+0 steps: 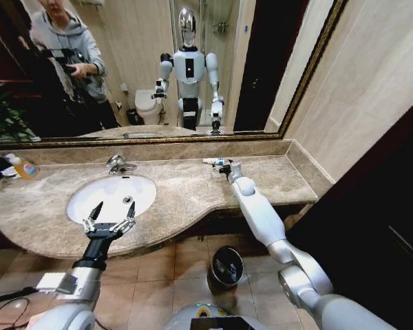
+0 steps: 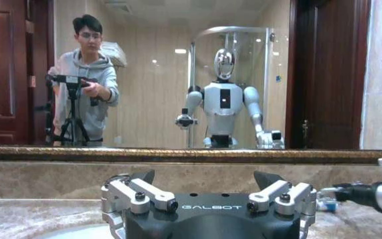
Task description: Pick up the trash from the sink and place it in the trash bin.
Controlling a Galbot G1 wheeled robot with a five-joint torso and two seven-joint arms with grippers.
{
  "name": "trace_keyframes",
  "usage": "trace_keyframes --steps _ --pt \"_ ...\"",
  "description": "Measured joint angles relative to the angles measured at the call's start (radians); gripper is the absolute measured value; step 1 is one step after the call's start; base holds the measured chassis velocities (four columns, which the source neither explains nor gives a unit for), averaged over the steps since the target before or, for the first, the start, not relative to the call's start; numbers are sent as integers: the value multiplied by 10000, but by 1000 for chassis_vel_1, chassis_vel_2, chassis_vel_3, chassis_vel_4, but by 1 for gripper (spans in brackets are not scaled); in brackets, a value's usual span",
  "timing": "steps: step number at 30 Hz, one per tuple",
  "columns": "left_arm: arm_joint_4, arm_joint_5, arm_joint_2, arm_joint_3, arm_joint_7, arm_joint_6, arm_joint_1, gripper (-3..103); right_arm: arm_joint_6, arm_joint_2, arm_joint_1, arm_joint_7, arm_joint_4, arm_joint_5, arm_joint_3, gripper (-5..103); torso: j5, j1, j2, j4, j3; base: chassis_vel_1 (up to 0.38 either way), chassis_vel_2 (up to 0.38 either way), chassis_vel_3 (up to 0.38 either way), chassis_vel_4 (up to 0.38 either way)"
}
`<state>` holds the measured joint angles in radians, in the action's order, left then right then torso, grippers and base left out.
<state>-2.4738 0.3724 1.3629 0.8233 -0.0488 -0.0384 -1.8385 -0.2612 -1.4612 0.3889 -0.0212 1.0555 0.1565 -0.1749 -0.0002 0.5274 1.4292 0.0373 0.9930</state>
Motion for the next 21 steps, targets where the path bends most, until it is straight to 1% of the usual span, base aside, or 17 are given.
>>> trace_keyframes --steps 2,4,5,7,8,10,12,18,21 --pt "0 0 0 1 0 0 0 100 306 -208 -404 -124 -804 -176 -1 100 0 1 0 1 1 0 0 0 0" --pt "0 0 0 0 0 0 -1 100 712 -324 -761 -376 -1567 -405 -14 100 2 2 0 -3 1 0 0 0 0" --pt "0 0 0 0 0 0 -1 100 712 -324 -761 -376 -1567 -405 -14 100 2 2 0 -3 1 0 0 0 0" --pt "0 0 0 0 0 0 0 100 1057 -385 -1160 -665 -2404 -524 -13 100 2 2 0 -5 1 0 0 0 0" --pt "0 0 0 0 0 0 0 100 1118 -388 -1244 -754 -2591 -535 -13 100 2 2 -1 -5 1 0 0 0 0" --pt "-1 0 1 0 0 0 0 100 1145 -382 -1305 -822 -2733 -543 -13 100 1 2 0 -3 1 0 0 0 0" --pt "0 0 0 0 0 -1 0 100 1177 -276 -1388 -1080 -3016 -552 -10 100 2 2 -1 -2 1 0 0 0 0" --pt "0 0 0 0 0 -1 0 100 1050 203 -911 -1617 -2523 -484 53 100 3 -4 3 -2 -6 0 0 0 0" --pt "0 0 0 0 0 -1 0 100 1010 324 -800 -1739 -2446 -466 53 100 3 -6 5 -1 -9 0 0 0 0"
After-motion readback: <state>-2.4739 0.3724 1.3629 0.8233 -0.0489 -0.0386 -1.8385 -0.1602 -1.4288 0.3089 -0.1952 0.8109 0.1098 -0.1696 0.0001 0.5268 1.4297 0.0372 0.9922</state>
